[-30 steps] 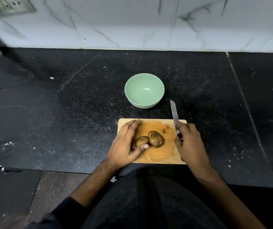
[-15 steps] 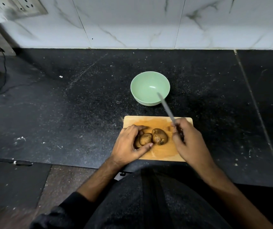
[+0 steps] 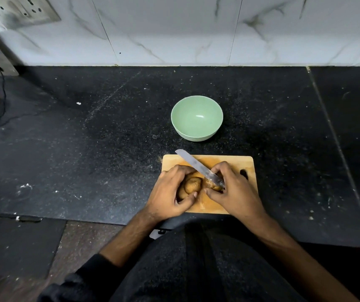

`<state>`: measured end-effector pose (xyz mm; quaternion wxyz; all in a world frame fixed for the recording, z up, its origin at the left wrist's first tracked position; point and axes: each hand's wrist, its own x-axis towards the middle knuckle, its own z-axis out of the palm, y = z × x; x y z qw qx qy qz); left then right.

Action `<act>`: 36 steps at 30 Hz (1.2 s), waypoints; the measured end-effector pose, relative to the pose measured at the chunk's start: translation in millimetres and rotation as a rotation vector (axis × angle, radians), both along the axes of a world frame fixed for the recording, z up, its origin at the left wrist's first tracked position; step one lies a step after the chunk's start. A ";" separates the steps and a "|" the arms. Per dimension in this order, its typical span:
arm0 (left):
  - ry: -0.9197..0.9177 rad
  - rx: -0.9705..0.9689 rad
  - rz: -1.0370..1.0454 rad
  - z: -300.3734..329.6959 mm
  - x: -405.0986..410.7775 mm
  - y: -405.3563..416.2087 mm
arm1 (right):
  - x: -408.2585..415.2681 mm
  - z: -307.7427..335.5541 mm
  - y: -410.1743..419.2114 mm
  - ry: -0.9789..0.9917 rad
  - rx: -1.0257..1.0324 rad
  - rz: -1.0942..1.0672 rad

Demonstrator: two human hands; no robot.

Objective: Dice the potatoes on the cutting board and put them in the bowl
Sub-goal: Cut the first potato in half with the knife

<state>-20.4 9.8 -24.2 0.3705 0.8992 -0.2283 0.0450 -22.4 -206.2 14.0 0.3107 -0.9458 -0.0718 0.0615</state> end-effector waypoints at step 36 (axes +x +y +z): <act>0.063 -0.146 0.038 -12.9 2.0 -0.4 | -32.7 -2.5 10.3 0.036 0.191 0.023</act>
